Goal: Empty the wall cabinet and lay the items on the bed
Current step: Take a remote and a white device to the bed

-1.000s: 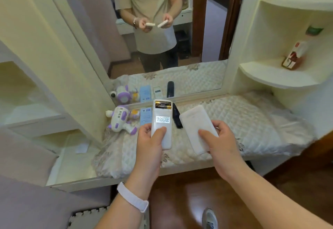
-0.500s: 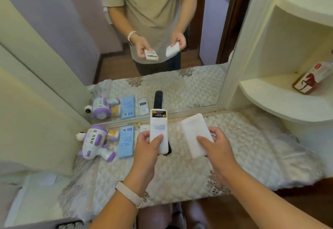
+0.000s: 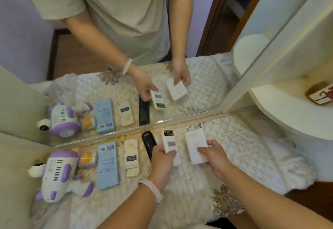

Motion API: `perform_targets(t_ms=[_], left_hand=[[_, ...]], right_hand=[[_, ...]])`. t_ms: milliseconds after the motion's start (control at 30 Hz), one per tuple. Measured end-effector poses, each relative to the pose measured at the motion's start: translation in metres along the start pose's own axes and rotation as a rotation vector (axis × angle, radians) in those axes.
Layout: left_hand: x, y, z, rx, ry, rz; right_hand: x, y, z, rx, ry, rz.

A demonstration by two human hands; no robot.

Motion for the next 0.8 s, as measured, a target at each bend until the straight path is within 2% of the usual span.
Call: perform_targets(t_ms=[200, 400, 500, 633, 800], left_hand=[[-0.033, -0.02, 0.0, -0.104, 0.001, -0.029], [-0.046, -0.027, 0.008, -0.109, 0.012, -0.06], [-0.045, -0.031, 0.01, -0.131, 0.001, -0.103], [-0.03, -0.038, 0.005, -0.176, -0.059, -0.164], [-0.006, -0.042, 0.001, -0.318, -0.156, -0.208]], right_hand=[[-0.028, -0.012, -0.009, 0.008, -0.076, -0.027], [-0.05, -0.013, -0.016, 0.079, -0.074, 0.053], [-0.057, -0.008, -0.019, 0.25, 0.005, 0.096], [-0.058, 0.004, -0.015, 0.577, 0.211, 0.219], [-0.067, 0.021, -0.006, 0.8, 0.359, 0.294]])
Point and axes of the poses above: each hand's wrist, its own x-axis away from the middle knuckle, its own y-axis out of the back of the hand, z = x × y, the point moved 1 cm from there along -x, towards the middle knuckle, and after that the axes turned 9 degrees about y, right-handed, at the moved point
